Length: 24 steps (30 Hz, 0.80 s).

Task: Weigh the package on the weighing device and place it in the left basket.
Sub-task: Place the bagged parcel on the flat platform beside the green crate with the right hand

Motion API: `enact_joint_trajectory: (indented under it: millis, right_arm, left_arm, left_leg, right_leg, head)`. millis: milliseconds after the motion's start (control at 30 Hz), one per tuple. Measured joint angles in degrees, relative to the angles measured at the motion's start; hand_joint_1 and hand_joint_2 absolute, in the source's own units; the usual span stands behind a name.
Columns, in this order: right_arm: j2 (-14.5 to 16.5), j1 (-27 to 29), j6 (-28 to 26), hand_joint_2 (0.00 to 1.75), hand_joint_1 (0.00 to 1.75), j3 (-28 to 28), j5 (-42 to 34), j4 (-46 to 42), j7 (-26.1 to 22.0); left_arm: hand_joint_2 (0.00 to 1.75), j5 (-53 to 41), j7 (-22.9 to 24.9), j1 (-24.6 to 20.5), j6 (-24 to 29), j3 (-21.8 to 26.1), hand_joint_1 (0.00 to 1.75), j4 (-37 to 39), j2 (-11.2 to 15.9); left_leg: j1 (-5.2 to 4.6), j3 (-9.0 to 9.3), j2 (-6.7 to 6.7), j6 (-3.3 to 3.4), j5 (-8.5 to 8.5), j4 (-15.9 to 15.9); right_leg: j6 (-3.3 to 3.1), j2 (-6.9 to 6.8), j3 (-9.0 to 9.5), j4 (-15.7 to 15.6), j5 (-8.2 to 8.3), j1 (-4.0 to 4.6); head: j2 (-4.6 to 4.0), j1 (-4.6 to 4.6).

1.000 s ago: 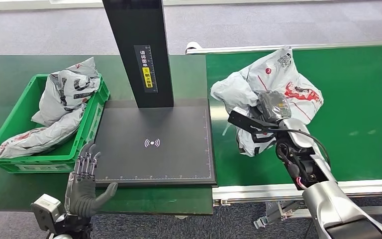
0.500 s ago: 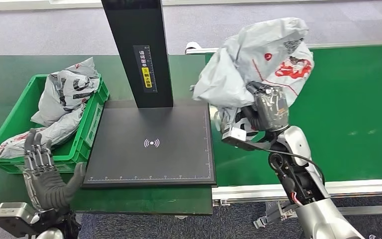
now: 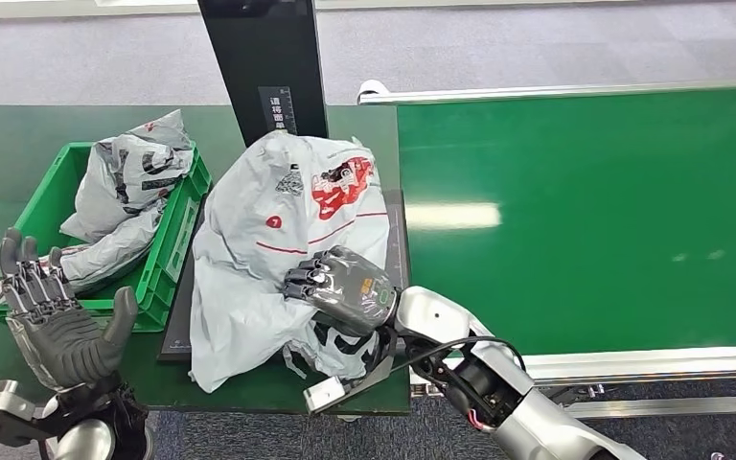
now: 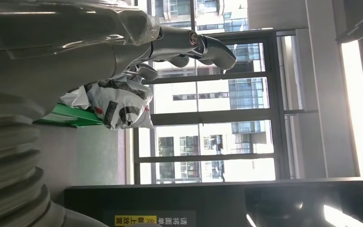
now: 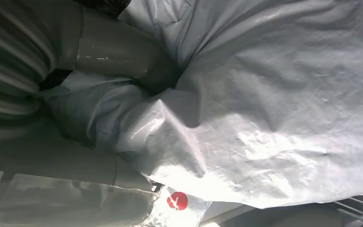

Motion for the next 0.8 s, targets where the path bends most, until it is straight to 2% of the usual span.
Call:
enact_joint_trajectory:
  millis: [67,233,300,333,433,467,700,800]
  right_arm:
    - [0.22,-0.36,2.39,1.75,1.75,1.12,-0.68,0.16,0.15]
    - [1.03,-2.30,17.95,1.75,1.75,6.94,0.45,3.16,4.41]
    - [1.75,-2.81,21.43,1.75,1.75,9.43,0.80,5.97,6.14]
    - [2.26,-3.03,22.00,1.75,1.48,10.47,0.83,7.59,7.13]
    - [3.73,-3.75,21.66,1.75,0.17,12.42,0.33,11.71,9.66]
    - [4.05,-4.02,21.29,1.75,0.00,12.75,-0.02,12.65,10.36]
    - [4.30,-6.23,14.33,1.75,0.00,12.20,-1.73,15.25,17.25]
    - [3.75,-6.66,8.78,1.75,0.00,10.90,-1.09,14.91,17.57]
  left_arm:
    - [1.75,0.03,0.00,-0.05,-0.04,0.00,0.00,0.07,0.01]
    - [1.75,0.06,0.00,-0.02,-0.54,-0.10,0.00,0.31,0.01]
    - [1.75,-0.03,0.00,0.02,-0.99,-0.13,0.00,0.32,0.01]
    - [1.75,-0.17,0.00,0.03,-1.14,-0.13,0.00,0.35,0.01]
    - [1.75,-0.61,0.00,0.10,-1.22,-0.13,0.00,0.49,0.01]
    - [1.75,-0.66,0.00,0.19,-1.22,-0.13,0.00,0.50,0.01]
    - [1.75,-0.86,0.00,2.53,-1.34,0.00,0.00,0.25,-0.10]
    - [1.75,-1.08,0.00,3.29,-1.70,0.08,0.00,0.06,-0.26]
  left_leg:
    - [-0.01,0.00,0.00,0.00,0.00,0.00]
    - [0.01,0.03,0.00,0.00,0.00,0.00]
    - [0.02,0.03,-0.01,-0.01,0.01,0.00]
    - [0.03,0.03,0.00,-0.01,0.01,0.00]
    - [0.03,0.03,0.00,-0.01,0.00,0.00]
    - [0.03,0.03,0.00,-0.01,0.00,0.00]
    - [0.01,0.04,0.00,0.00,0.01,0.01]
    - [0.01,0.04,-0.01,0.00,0.01,0.02]
  right_leg:
    - [0.00,0.00,0.00,-0.01,0.00,0.00]
    - [-0.01,0.00,0.01,0.00,0.01,0.01]
    - [-0.01,0.00,0.01,0.01,0.01,0.02]
    - [-0.01,0.00,0.01,0.01,0.01,0.02]
    - [-0.01,0.00,0.00,0.01,0.00,0.03]
    - [-0.01,0.00,0.01,0.01,0.00,0.02]
    - [-0.01,0.00,0.02,0.00,0.01,0.01]
    - [-0.01,0.00,0.01,0.00,0.01,0.01]
  head:
    - [0.00,0.01]
    - [0.00,-0.02]
    - [-0.01,-0.01]
    - [-0.01,-0.01]
    - [0.00,0.00]
    - [0.00,0.00]
    - [0.01,0.00]
    - [0.00,-0.01]
